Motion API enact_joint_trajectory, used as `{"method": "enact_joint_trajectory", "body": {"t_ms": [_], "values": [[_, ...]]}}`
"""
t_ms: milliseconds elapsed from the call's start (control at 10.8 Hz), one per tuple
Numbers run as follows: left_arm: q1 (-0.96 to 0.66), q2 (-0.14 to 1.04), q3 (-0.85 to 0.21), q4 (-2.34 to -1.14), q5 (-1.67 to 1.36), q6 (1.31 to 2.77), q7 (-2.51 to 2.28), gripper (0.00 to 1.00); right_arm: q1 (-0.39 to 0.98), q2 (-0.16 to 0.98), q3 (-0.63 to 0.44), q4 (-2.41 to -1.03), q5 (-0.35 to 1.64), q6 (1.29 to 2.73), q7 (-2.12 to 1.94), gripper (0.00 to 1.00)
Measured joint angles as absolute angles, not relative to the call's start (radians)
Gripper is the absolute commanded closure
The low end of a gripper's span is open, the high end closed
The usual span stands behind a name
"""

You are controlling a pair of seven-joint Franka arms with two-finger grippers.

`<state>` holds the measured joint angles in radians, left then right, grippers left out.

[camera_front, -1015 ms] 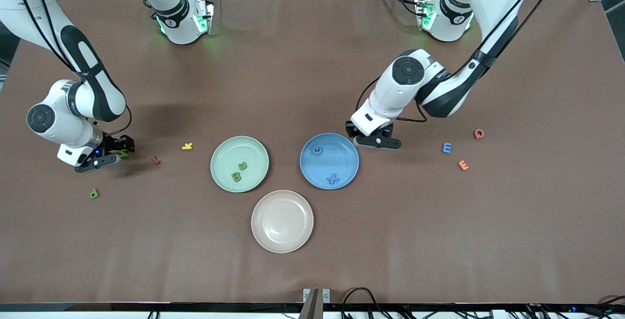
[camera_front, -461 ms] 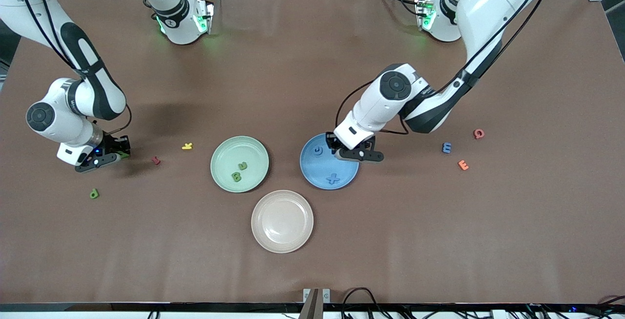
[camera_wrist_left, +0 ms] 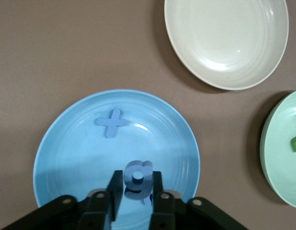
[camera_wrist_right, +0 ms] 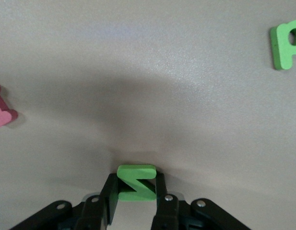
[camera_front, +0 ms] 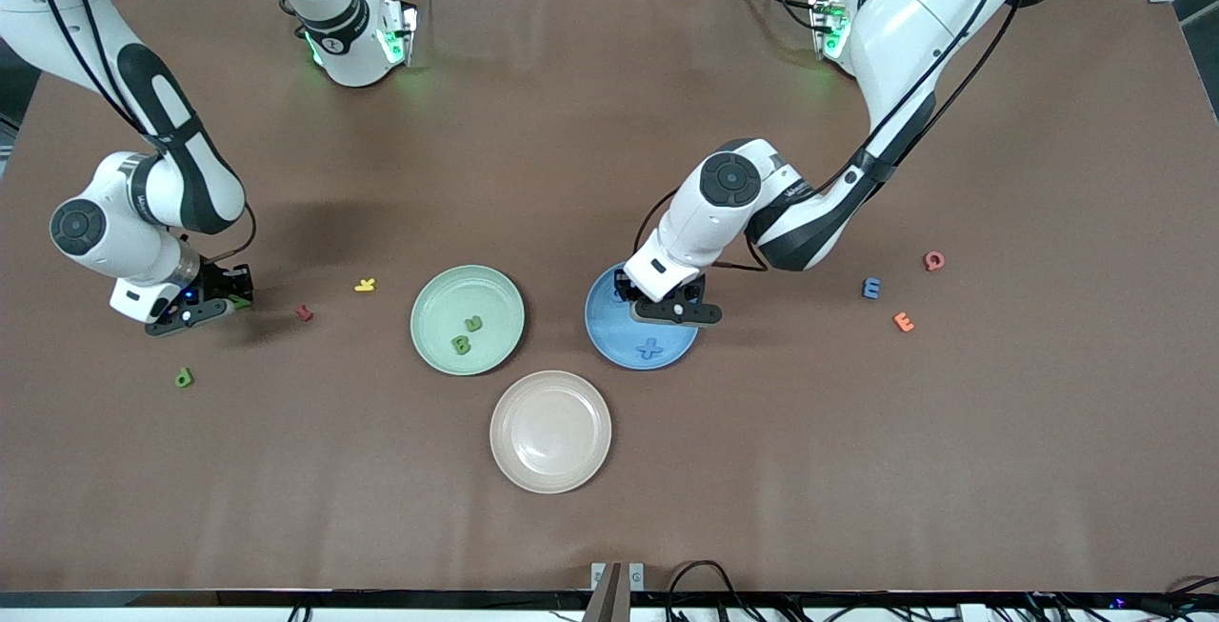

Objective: Sort letters by color into matching plates
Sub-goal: 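Release the N with the right gripper while the left gripper reaches the m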

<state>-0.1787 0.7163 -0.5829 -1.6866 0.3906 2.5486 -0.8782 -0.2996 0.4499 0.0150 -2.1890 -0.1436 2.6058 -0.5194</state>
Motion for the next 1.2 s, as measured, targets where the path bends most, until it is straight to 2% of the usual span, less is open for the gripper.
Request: {"method": "enact_joint_trajectory", "body": {"t_ms": [184,461,830,1199], "values": [[-0.176,0.716,-0.561,-1.679,0.391,2.534,-0.878,0.0,-0.301,0.445,0.015,-2.183,-0.144,2.607,-0.519,0.76],[-0.152,0.715,-0.513,-1.678,0.4,2.427,-0.783,0.0,-0.302,0.419,0.016,-2.175,-0.13,2.578,-0.509,0.76],[-0.044,0.712,-0.508,-1.676,0.402,2.345,-0.69,0.0,-0.29,0.378,0.025,-2.13,0.025,2.466,-0.492,0.81],[0.08,0.685,-0.506,-1.723,0.408,2.28,-0.578,0.0,-0.213,0.364,0.03,-2.092,0.059,2.412,-0.264,0.81]]}}
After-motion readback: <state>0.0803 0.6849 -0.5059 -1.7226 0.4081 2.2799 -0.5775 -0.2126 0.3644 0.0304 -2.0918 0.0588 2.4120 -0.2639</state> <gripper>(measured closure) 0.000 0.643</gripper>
